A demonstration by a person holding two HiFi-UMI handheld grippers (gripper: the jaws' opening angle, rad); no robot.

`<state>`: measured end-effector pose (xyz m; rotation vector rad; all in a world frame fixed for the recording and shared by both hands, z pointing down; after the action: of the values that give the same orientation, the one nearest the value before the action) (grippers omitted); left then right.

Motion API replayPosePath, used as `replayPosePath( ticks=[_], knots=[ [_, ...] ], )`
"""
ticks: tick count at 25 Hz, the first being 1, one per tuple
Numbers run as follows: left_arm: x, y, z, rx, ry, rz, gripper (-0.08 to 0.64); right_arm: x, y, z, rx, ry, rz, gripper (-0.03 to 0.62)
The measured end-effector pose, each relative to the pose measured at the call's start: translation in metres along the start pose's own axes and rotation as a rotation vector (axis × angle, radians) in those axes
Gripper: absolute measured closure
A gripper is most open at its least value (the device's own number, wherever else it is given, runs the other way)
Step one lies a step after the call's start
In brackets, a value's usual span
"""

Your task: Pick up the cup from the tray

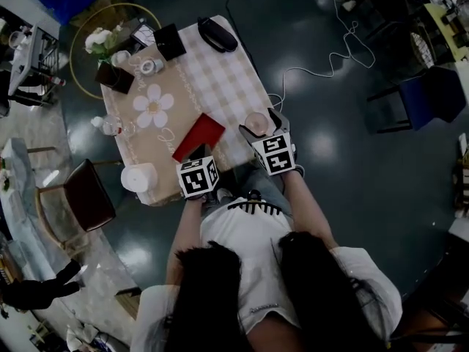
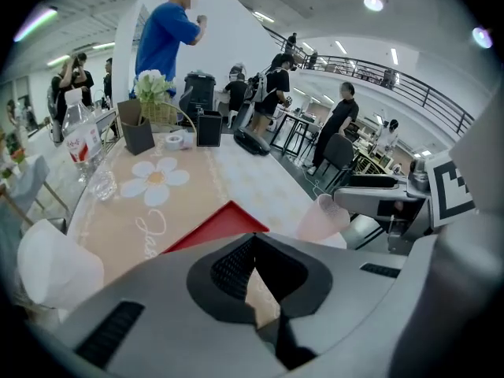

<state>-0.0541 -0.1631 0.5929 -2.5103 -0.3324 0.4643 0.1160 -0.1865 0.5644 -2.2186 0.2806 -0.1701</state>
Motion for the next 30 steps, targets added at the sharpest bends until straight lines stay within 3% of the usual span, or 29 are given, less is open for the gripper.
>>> replayPosePath(
  ticks=[12, 13, 16, 21, 25, 30],
  knots=[
    [0.011, -0.001, 0.03, 0.087, -0.036, 0.02, 0.553, -0.069, 0.011, 0.025, 0.004, 0.164, 0.043, 0.192],
    [0.011, -0.002, 0.032, 0.089, -0.036, 0.023, 0.552, -0.075, 0.011, 0.025, -0.006, 0.17, 0.06, 0.21],
    [0.008, -0.008, 0.038, 0.094, -0.035, 0.03, 0.552, -0.087, 0.011, 0.028, -0.011, 0.154, 0.093, 0.347],
    [0.006, -0.012, 0.049, 0.122, -0.059, 0.031, 0.552, -0.105, 0.013, 0.033, 0.003, 0.172, 0.084, 0.387],
    [0.0, -0.013, 0.057, 0.142, -0.058, 0.033, 0.552, -0.111, 0.021, 0.04, 0.073, 0.112, 0.087, 0.582],
    [-0.003, -0.016, 0.064, 0.157, -0.06, 0.042, 0.552, -0.118, 0.013, 0.045, 0.066, 0.102, 0.061, 0.583]
  ],
)
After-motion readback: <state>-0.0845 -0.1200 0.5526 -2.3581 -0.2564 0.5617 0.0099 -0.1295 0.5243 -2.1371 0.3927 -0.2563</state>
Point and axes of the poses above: the fingertips, and each gripper's own axes: z backward along the fingers, x to its right, y out of its top, the point moved 1 cm from there along z, backward along the fingers
